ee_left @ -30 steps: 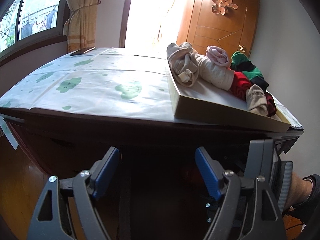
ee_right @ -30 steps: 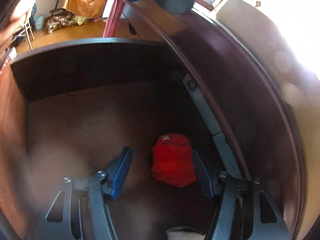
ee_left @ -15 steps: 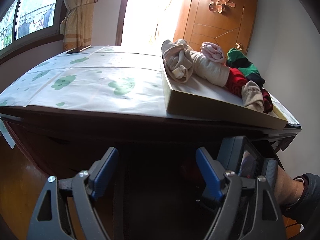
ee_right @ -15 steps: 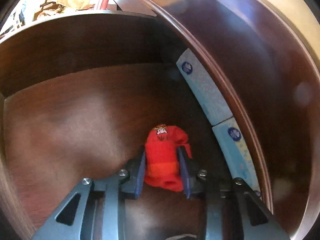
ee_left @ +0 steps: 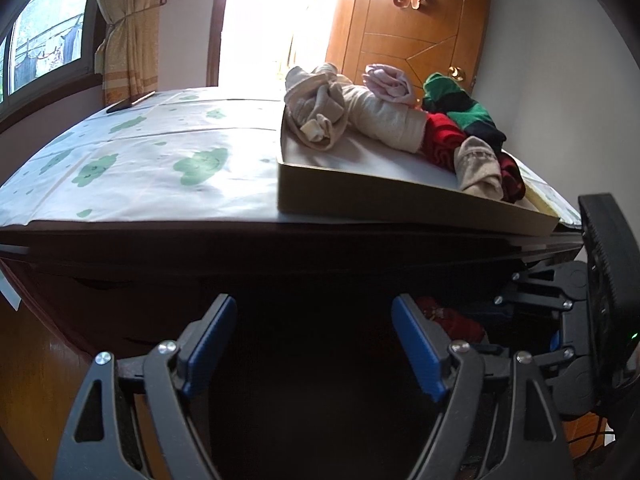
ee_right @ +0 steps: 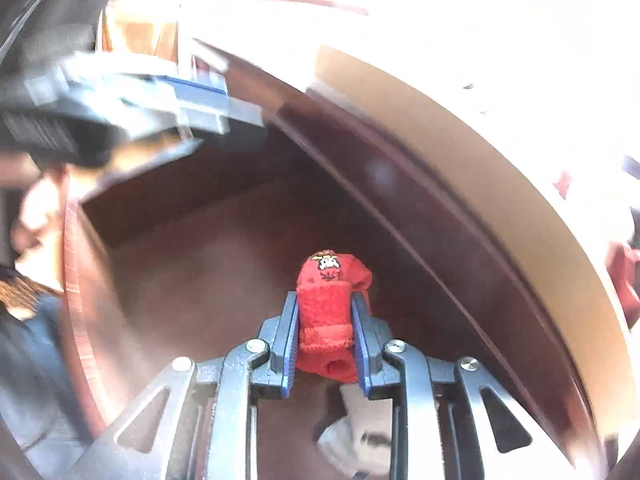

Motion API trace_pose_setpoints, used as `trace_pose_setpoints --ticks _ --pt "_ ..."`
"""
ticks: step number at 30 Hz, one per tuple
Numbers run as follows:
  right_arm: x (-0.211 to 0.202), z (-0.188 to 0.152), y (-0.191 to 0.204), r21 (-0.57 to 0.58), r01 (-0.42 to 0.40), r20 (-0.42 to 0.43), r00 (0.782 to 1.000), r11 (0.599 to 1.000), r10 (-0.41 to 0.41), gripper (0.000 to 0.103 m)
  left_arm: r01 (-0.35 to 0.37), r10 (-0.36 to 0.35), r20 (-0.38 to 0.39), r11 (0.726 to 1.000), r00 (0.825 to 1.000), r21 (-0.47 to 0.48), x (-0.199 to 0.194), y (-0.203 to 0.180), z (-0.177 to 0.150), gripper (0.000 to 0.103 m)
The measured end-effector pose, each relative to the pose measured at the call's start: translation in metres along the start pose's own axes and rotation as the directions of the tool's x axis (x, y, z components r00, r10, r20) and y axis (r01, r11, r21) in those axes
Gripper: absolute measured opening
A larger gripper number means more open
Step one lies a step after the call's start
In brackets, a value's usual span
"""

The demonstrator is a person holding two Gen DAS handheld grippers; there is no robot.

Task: Take underwear out of drawer
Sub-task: 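Grasp the red sock with the right gripper while the left grasps the white sock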

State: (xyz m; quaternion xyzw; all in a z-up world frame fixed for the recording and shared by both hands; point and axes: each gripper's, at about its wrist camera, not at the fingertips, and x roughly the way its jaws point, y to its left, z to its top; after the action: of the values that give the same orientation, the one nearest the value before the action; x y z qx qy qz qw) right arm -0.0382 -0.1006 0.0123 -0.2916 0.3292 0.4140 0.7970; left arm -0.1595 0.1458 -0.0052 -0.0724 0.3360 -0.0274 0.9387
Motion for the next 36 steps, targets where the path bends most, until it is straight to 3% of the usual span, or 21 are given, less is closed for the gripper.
trace_pose_setpoints --ticks 3,9,16,24,31,36 --pt "-0.020 -0.006 -0.003 0.019 0.023 0.029 0.999 1.000 -0.024 0.026 0.022 -0.021 -0.025 0.999 0.999 0.035 0.005 -0.016 0.000 0.081" --pt "-0.061 -0.038 -0.015 0.175 0.076 0.095 0.991 0.982 -0.093 0.026 0.093 -0.077 -0.108 0.984 0.991 0.153 0.022 -0.060 0.000 0.081" --pt "-0.083 -0.074 -0.041 0.339 0.085 0.156 0.977 0.937 -0.145 0.026 0.191 -0.113 -0.251 0.931 0.961 0.311 0.060 -0.128 0.001 0.081" --pt "-0.098 -0.096 -0.072 0.432 0.070 0.177 0.971 0.899 -0.160 0.026 0.234 -0.073 -0.380 0.887 0.922 0.397 0.098 -0.166 0.007 0.081" --pt "-0.093 -0.106 -0.081 0.465 0.057 0.186 0.969 0.884 -0.160 0.026 0.273 -0.016 -0.462 0.824 0.887 0.496 0.126 -0.192 0.001 0.081" --pt "-0.092 -0.110 -0.086 0.482 0.057 0.194 0.966 0.875 -0.170 0.026 0.285 -0.015 -0.492 0.830 0.871 0.480 0.142 -0.195 0.002 0.081"
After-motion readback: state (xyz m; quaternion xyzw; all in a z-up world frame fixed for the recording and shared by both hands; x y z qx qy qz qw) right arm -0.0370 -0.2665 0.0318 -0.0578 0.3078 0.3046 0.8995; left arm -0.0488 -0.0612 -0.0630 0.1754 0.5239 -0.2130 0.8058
